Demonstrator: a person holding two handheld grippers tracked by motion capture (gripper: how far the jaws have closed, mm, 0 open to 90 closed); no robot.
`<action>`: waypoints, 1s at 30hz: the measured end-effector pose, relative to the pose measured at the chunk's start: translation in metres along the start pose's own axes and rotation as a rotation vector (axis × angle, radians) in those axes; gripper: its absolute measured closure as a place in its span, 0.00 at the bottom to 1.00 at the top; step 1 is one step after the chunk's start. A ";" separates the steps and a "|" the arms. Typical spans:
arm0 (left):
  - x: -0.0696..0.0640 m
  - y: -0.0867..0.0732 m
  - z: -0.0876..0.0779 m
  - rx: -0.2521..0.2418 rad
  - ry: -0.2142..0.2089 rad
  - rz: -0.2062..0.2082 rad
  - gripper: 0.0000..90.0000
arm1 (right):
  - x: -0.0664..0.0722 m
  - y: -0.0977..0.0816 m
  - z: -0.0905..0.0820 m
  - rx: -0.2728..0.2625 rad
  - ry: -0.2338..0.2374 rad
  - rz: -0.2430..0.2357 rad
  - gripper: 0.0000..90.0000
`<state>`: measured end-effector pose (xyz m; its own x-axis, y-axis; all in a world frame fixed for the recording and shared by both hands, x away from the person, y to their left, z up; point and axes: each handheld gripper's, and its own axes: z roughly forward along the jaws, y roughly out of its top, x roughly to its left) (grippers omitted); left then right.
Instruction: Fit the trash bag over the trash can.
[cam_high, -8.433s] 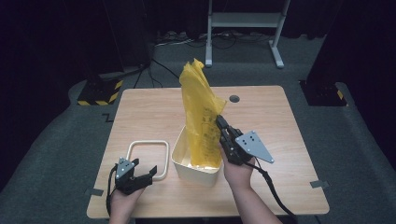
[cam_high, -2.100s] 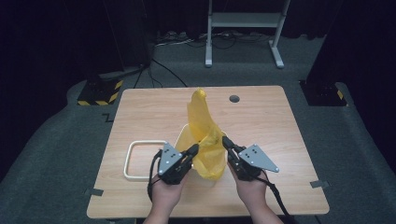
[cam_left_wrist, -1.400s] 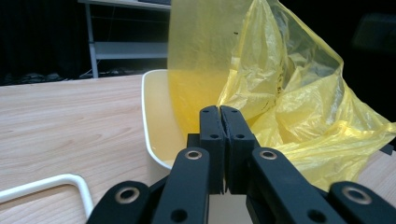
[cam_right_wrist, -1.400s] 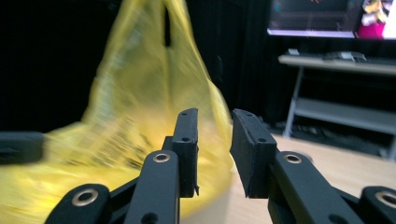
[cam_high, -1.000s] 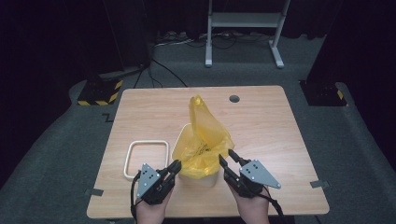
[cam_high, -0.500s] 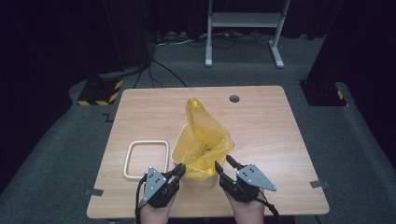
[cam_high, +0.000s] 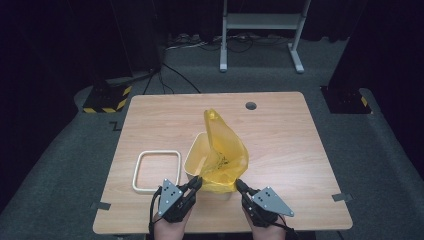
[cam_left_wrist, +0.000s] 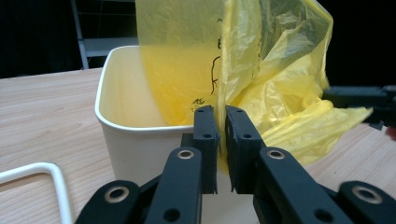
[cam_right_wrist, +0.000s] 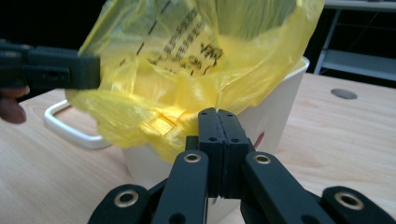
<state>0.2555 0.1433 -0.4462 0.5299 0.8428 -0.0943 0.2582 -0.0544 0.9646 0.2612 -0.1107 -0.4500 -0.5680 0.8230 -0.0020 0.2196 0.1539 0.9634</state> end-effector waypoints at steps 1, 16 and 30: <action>0.000 0.000 0.000 0.000 -0.002 -0.002 0.93 | 0.000 -0.002 0.000 0.002 0.003 0.003 1.00; 0.002 -0.012 0.005 0.070 -0.003 0.012 0.93 | -0.015 -0.035 0.022 0.147 0.002 0.056 0.89; 0.013 -0.015 0.000 0.071 0.049 -0.017 0.93 | -0.017 0.024 -0.004 -0.097 -0.028 0.026 0.76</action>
<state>0.2584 0.1554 -0.4616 0.4849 0.8692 -0.0965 0.3241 -0.0762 0.9429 0.2727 -0.1234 -0.4255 -0.5403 0.8413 0.0174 0.1558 0.0797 0.9846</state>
